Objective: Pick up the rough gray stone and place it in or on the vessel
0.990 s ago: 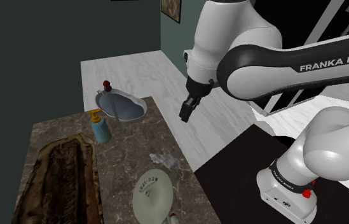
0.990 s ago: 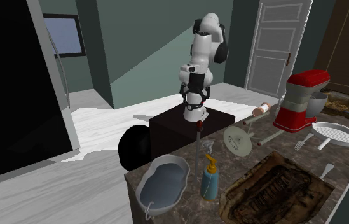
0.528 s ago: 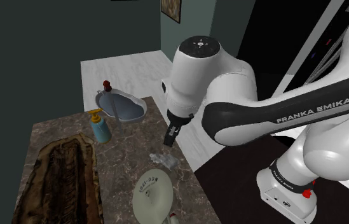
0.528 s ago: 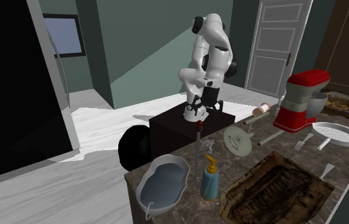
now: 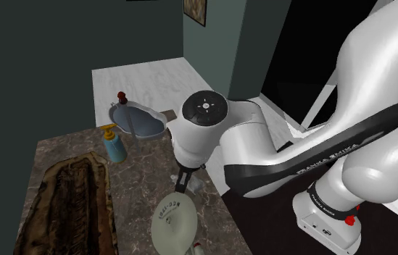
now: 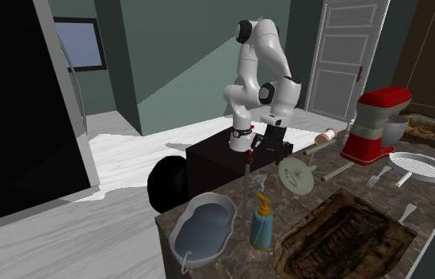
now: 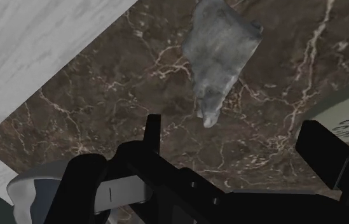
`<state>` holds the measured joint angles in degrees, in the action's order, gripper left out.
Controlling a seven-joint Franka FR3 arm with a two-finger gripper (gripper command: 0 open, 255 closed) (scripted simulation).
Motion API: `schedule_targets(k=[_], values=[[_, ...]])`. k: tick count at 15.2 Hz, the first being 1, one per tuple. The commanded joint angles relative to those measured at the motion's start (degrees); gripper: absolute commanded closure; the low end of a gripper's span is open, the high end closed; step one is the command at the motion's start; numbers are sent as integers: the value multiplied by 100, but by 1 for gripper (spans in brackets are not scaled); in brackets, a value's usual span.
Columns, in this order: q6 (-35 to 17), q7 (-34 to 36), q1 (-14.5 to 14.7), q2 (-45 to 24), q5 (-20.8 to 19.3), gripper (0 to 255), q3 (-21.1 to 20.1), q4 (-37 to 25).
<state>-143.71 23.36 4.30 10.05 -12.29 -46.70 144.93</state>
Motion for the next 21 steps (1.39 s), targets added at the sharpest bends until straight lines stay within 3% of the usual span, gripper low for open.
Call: schedule_targets(k=[1, 5, 12, 13, 21], values=[[-139, 214, -125, -206, -293, 0, -94, 1], [-345, 635, -335, -589, -887, 0, -193, -2], [-344, 636, -327, -590, -889, 0, -185, -2], [-344, 636, -327, -590, -889, 255, -185, -3], [-344, 636, -327, -590, -888, 255, -185, -2]])
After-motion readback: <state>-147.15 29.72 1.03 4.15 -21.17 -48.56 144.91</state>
